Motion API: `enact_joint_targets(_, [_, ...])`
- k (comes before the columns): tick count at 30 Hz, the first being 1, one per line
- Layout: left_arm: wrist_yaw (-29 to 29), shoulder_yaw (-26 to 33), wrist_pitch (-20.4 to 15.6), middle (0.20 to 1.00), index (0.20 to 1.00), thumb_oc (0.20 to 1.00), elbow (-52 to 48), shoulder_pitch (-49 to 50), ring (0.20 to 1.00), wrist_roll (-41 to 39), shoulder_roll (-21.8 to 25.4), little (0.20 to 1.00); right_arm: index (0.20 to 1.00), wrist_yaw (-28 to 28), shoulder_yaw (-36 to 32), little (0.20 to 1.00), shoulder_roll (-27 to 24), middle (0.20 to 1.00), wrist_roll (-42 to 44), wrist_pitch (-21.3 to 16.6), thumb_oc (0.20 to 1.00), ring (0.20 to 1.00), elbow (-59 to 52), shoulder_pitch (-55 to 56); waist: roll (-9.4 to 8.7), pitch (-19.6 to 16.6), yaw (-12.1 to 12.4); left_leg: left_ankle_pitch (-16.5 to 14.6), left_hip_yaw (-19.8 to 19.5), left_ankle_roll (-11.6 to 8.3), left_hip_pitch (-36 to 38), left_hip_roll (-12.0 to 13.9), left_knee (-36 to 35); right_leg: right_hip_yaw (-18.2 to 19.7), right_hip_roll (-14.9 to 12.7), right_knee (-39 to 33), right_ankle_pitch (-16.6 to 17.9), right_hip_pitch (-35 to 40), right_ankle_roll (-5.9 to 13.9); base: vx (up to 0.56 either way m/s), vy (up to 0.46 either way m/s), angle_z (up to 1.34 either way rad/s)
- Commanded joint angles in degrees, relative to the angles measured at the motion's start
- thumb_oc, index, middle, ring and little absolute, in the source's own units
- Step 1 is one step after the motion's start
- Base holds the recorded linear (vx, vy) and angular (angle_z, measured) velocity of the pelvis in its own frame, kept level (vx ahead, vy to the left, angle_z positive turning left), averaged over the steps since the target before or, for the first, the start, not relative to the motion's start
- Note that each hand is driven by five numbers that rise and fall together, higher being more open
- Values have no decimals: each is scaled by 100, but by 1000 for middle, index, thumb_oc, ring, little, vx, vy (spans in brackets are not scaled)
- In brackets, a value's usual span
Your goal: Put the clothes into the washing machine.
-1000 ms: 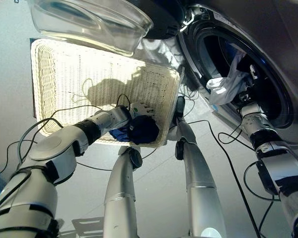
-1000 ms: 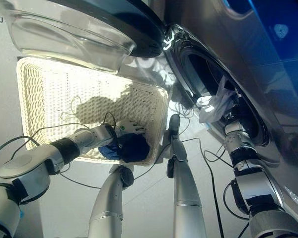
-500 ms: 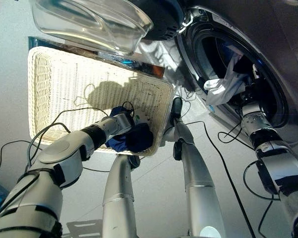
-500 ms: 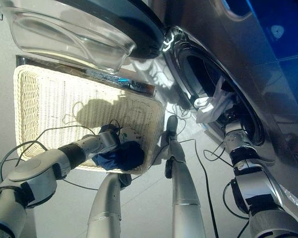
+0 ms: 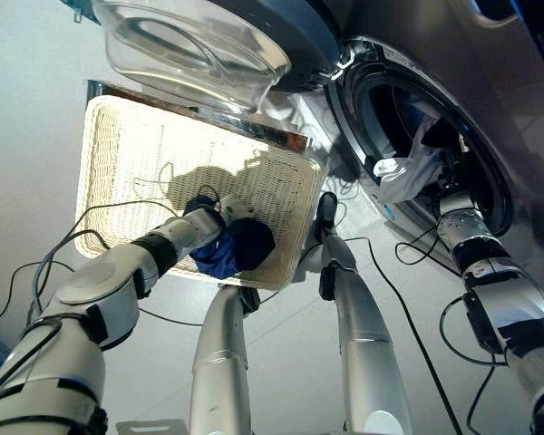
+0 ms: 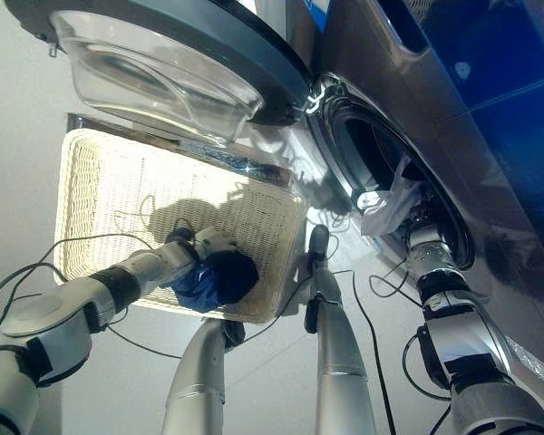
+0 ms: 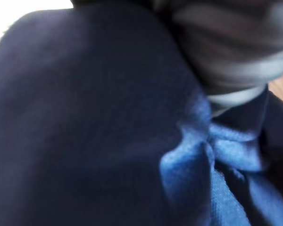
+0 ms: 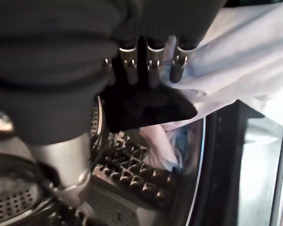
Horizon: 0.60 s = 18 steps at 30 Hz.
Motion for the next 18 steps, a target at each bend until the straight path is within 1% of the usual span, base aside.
enact_joint_targets(1, [1211,1293,-582,200,200,200,518,457,200,-1336,-86,200,1000,-137,-318,1000,-345,1000,-236,-98,1000,1000,-206,263,-35,-148,320,117,78,-847,443,49,-388,-175,-123,309,-225,237,893,0,0,0])
enact_joint_targets(2, [1400,1754,-895,200,200,200,611,618,200,-1527,-177,200,1000,-196,-310,1000,-305,1000,-364,-85,1000,1000,-262,303,-46,-148,358,113,75,-836,518,44,-375,-200,-132,353,-263,310,872,-14,-24,4])
enact_joint_targets(3, [1435,1887,-989,200,200,200,630,668,200,-1568,-197,200,1000,-216,-298,1000,-285,1000,-416,-79,1000,1000,-291,321,-49,-148,360,111,75,-834,544,42,-369,-207,-136,367,-274,334,868,0,0,0])
enact_joint_targets(5, [1435,1887,-989,200,200,200,630,668,200,-1568,-197,200,1000,-216,-298,1000,-285,1000,-416,-79,1000,1000,-291,321,-49,-148,360,111,75,-834,544,42,-369,-207,-136,367,-274,334,868,1,-5,2])
enact_joint_targets(6, [1502,2284,-1241,200,200,200,644,826,200,-1740,-272,200,1000,-288,-291,1000,-218,1000,-585,-84,1000,1000,-398,391,-66,-148,382,104,73,-828,631,34,-357,-228,-143,405,-313,416,850,2,-10,4])
enact_joint_targets(8, [1502,2284,-1241,200,200,200,644,826,200,-1740,-272,200,1000,-288,-291,1000,-218,1000,-585,-84,1000,1000,-398,391,-66,-148,382,104,73,-828,631,34,-357,-228,-143,405,-313,416,850,-1,-11,5])
enact_joint_targets(9, [1592,3217,-2009,200,200,200,511,1211,200,-2314,-457,200,1000,-579,-255,1000,-33,1000,-1175,-100,1000,1000,-793,626,-111,-148,439,77,66,-806,868,10,-352,-287,-154,520,-446,629,805,-3,-12,6])
enact_joint_targets(11, [1592,3217,-2009,200,200,200,511,1211,200,-2314,-457,200,1000,-579,-255,1000,-33,1000,-1175,-100,1000,1000,-793,626,-111,-148,439,77,66,-806,868,10,-352,-287,-154,520,-446,629,805,-1,-6,3])
enact_joint_targets(12, [1438,3796,-2424,200,200,200,230,1525,200,-2959,-662,200,1000,-740,-142,1000,167,1000,-2030,-81,1000,1000,-1154,918,-143,-148,475,39,61,-765,1073,-6,-350,-312,-157,646,-566,796,759,0,0,0])
enact_joint_targets(14, [1438,3796,-2424,200,200,200,230,1525,200,-2959,-662,200,1000,-740,-142,1000,167,1000,-2030,-81,1000,1000,-1154,918,-143,-148,475,39,61,-765,1073,-6,-350,-312,-157,646,-566,796,759,0,0,0])
enact_joint_targets(15, [1235,4194,-2613,200,200,200,-219,1875,200,-3443,-887,200,1000,-954,136,1000,311,1000,-3396,180,1000,1000,-1597,1240,-192,-148,494,-9,68,-716,1266,-2,-329,-345,-166,763,-670,962,729,0,0,0])
enact_joint_targets(16, [1235,4194,-2613,200,200,200,-219,1875,200,-3443,-887,200,1000,-954,136,1000,311,1000,-3396,180,1000,1000,-1597,1240,-192,-148,494,-9,68,-716,1266,-2,-329,-345,-166,763,-670,962,729,17,-39,14])
enact_joint_targets(17, [1013,4483,-2840,200,200,200,-621,2228,200,-3876,-1020,200,1000,-1011,480,1000,330,1000,-4328,557,1000,1000,-1977,1581,-242,-148,517,-62,103,-662,1415,42,-285,-394,-189,879,-758,1091,709,29,-62,14])
enact_joint_targets(18, [938,4654,-3057,200,200,200,-903,2578,200,-4144,-1165,200,1000,-823,821,1000,437,1000,-5120,808,1000,1000,-2262,1978,-318,-148,521,-123,141,-618,1550,92,-229,-441,-197,986,-836,1213,699,39,-75,15])
